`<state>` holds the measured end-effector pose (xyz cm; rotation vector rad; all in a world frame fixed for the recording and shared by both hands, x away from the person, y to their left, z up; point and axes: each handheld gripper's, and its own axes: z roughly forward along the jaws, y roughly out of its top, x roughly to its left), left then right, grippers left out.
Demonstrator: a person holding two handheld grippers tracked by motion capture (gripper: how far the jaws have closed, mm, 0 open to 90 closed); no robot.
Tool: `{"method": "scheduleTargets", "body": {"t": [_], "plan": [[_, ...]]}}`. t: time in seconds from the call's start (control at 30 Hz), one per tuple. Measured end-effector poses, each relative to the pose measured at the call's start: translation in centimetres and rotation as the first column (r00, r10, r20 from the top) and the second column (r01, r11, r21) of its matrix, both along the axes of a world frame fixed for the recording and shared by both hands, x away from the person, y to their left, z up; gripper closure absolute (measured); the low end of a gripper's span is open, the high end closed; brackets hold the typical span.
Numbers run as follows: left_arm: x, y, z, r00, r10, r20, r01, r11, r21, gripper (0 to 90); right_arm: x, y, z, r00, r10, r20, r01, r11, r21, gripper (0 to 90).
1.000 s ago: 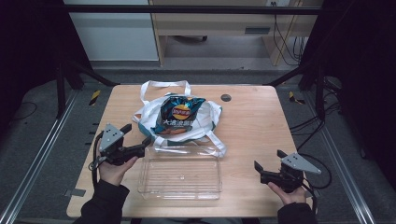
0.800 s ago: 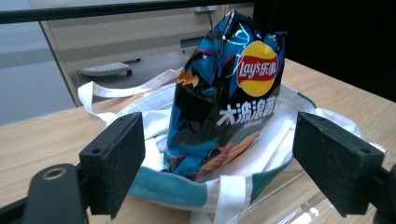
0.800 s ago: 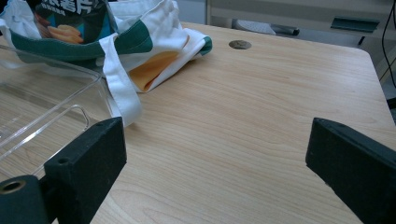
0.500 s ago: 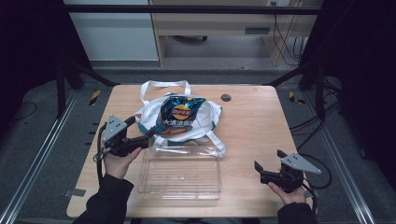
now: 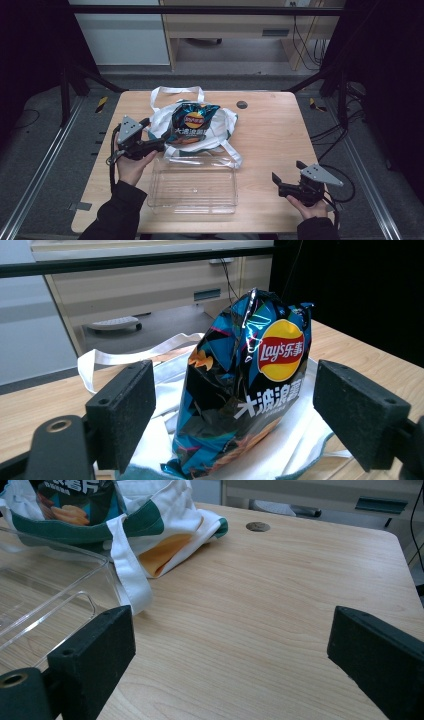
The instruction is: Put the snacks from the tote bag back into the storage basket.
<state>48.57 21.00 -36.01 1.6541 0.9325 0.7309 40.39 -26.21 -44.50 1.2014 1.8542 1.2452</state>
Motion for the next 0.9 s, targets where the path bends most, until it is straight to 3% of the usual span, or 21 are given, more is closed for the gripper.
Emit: {"method": "scheduleTargets", "body": {"t": [0.43, 0.9], "plan": [[1.5, -0.9, -0.1, 0.9998, 0.018, -0.012, -0.017, 0.999, 0.04, 17.4, 0.0, 0.0, 0.0, 1.0, 0.0, -0.007, 0.0, 1.0, 0.002, 5.6], [2.9, -2.0, -0.6, 0.9993, 0.035, -0.014, -0.034, 0.9965, 0.076, 23.9, 0.0, 0.0, 0.0, 1.0, 0.0, -0.006, 0.0, 1.0, 0.006, 5.6]]}}
